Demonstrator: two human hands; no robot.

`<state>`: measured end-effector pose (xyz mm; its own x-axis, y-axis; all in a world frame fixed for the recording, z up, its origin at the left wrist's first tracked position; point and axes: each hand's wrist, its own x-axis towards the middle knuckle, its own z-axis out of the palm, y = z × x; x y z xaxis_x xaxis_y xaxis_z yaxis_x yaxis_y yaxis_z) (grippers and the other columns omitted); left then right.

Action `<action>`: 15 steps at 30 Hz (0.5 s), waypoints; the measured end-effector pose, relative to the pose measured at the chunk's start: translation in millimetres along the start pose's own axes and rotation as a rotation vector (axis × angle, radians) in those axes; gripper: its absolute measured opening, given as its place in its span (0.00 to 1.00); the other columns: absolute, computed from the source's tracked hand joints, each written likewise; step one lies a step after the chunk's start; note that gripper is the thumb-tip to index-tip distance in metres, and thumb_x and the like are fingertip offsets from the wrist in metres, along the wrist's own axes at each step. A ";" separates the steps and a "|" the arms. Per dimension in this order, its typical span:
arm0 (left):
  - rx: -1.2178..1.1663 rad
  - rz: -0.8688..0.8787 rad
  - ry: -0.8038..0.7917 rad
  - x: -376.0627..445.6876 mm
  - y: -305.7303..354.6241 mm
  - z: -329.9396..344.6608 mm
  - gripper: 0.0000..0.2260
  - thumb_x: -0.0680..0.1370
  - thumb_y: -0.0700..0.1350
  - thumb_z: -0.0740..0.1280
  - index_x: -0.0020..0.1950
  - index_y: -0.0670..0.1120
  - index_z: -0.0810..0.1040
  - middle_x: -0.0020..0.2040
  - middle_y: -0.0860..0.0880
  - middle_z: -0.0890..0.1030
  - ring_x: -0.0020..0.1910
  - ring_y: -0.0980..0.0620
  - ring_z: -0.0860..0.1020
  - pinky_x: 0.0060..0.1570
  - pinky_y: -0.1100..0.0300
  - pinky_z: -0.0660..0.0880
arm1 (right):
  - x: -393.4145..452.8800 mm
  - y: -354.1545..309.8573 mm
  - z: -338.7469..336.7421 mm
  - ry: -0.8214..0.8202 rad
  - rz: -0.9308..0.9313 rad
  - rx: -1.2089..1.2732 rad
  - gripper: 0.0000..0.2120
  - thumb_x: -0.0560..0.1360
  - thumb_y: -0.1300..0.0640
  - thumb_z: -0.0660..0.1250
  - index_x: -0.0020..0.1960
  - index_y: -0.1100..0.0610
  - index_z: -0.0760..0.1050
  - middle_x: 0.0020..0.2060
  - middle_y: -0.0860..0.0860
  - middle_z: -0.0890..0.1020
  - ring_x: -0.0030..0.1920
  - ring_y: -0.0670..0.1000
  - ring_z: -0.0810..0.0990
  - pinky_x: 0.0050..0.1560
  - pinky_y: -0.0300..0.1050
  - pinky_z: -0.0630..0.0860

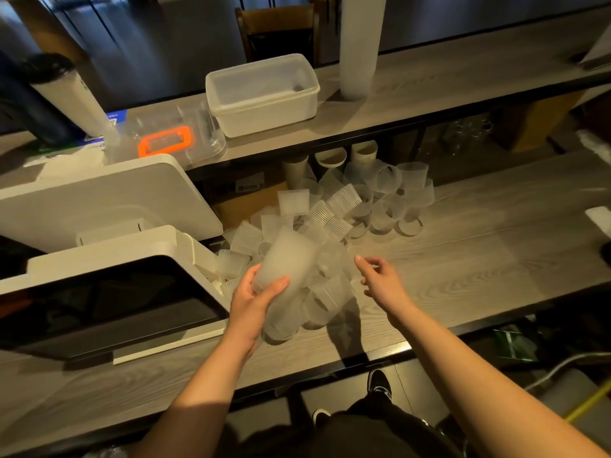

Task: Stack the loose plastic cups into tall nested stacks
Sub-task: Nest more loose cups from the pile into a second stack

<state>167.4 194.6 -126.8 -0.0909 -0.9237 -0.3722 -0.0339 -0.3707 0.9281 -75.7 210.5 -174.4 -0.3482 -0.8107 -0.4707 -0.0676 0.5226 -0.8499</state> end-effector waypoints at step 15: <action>-0.087 -0.003 0.009 -1.9 -16.9 -16.0 0.35 0.62 0.58 0.77 0.67 0.50 0.76 0.62 0.46 0.81 0.60 0.48 0.80 0.56 0.51 0.79 | 9.3 35.3 53.1 -0.072 0.013 -0.287 0.44 0.63 0.48 0.83 0.70 0.56 0.64 0.64 0.54 0.77 0.63 0.55 0.77 0.64 0.53 0.77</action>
<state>184.1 201.1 -141.8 -0.0823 -0.9231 -0.3756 0.0529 -0.3804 0.9233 -31.6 207.4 -221.4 -0.2846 -0.8144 -0.5057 -0.3284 0.5784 -0.7467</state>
